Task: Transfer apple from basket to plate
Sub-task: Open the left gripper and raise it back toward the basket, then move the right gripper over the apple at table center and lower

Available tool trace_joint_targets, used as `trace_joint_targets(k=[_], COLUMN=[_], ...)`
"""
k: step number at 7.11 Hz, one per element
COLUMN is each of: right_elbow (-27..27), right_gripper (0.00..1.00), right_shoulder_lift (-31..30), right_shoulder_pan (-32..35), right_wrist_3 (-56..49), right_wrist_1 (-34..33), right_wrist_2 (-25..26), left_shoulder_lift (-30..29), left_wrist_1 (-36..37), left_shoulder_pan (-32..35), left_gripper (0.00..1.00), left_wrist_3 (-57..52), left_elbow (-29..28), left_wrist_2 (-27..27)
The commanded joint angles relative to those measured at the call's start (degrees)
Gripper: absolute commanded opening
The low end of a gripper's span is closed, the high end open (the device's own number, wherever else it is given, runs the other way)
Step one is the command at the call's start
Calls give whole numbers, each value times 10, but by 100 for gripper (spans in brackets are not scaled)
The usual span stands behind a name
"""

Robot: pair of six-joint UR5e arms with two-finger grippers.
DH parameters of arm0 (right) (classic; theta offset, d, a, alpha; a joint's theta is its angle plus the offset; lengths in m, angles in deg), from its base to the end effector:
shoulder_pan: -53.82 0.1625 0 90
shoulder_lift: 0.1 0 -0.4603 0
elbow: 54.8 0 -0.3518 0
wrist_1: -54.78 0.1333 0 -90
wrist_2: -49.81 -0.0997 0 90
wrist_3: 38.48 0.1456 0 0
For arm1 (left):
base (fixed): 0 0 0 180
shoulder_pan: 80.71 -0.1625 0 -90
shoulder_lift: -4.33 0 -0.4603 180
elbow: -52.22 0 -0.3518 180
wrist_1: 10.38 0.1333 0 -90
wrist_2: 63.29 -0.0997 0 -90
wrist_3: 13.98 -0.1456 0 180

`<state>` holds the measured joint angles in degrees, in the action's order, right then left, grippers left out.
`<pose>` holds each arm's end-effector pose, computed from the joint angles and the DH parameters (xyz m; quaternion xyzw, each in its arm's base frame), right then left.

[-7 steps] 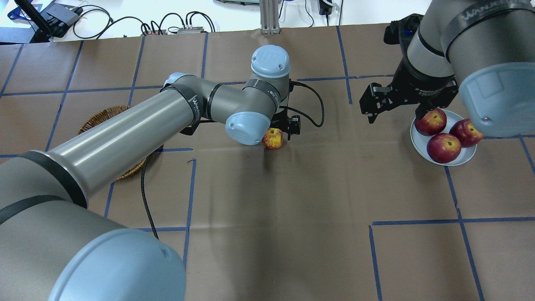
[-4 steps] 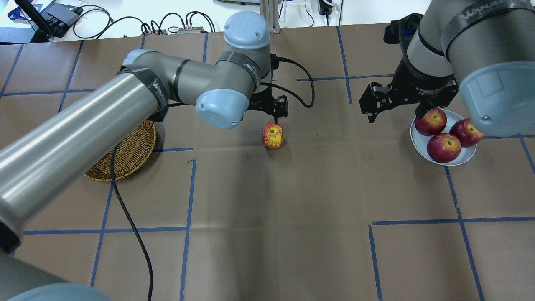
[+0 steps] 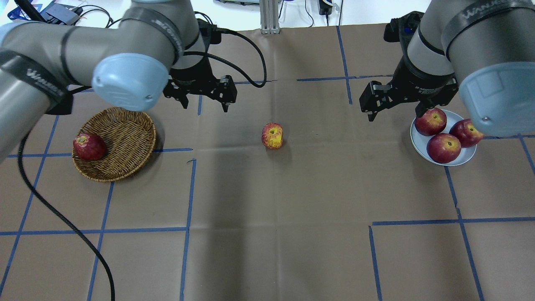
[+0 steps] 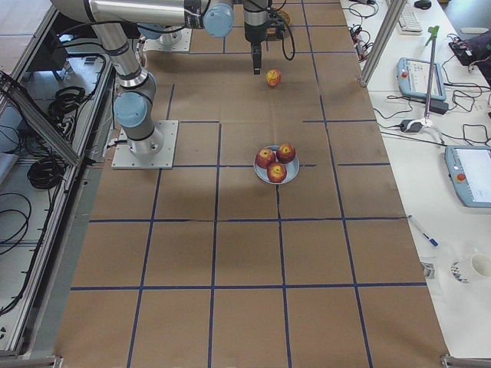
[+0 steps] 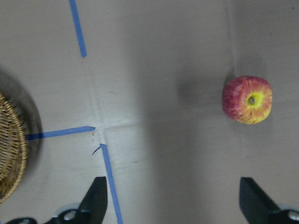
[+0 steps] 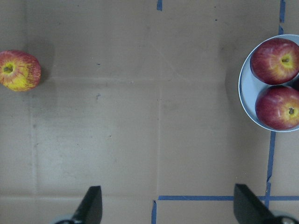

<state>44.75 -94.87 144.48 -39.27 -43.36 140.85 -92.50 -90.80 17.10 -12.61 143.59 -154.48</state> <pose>0.1355 -0.4188 0.4524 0.0124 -0.9995 0.0293 0.0091 -0.1978 -0.4837 0.4262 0.0560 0.9983 -0.0128 0.0094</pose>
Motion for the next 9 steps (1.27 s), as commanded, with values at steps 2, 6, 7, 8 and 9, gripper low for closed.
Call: trace_joint_targets(k=[2, 6, 7, 8, 9], right_elbow=[-54, -145, -165, -162, -154], right_gripper=[100, 100, 100, 100, 100], right_shoulder_lift=[30, 149, 192, 231, 258], right_shoulder_pan=[11, 133, 167, 193, 200], right_wrist_3=[17, 175, 211, 220, 222], right_wrist_1=[12, -10, -33, -84, -129], right_wrist_2=[-3, -6, -3, 2, 3], left_shoulder_lift=[73, 92, 89, 87, 88], left_wrist_1=[-10, -39, -40, -40, -40], left_shoulder_pan=[-70, -64, -65, -65, -65], left_gripper=[99, 99, 99, 99, 99], left_wrist_3=[-10, -8, -9, -9, -9], left_elbow=[43, 61, 53, 56, 56], left_wrist_2=[4, 7, 5, 6, 6])
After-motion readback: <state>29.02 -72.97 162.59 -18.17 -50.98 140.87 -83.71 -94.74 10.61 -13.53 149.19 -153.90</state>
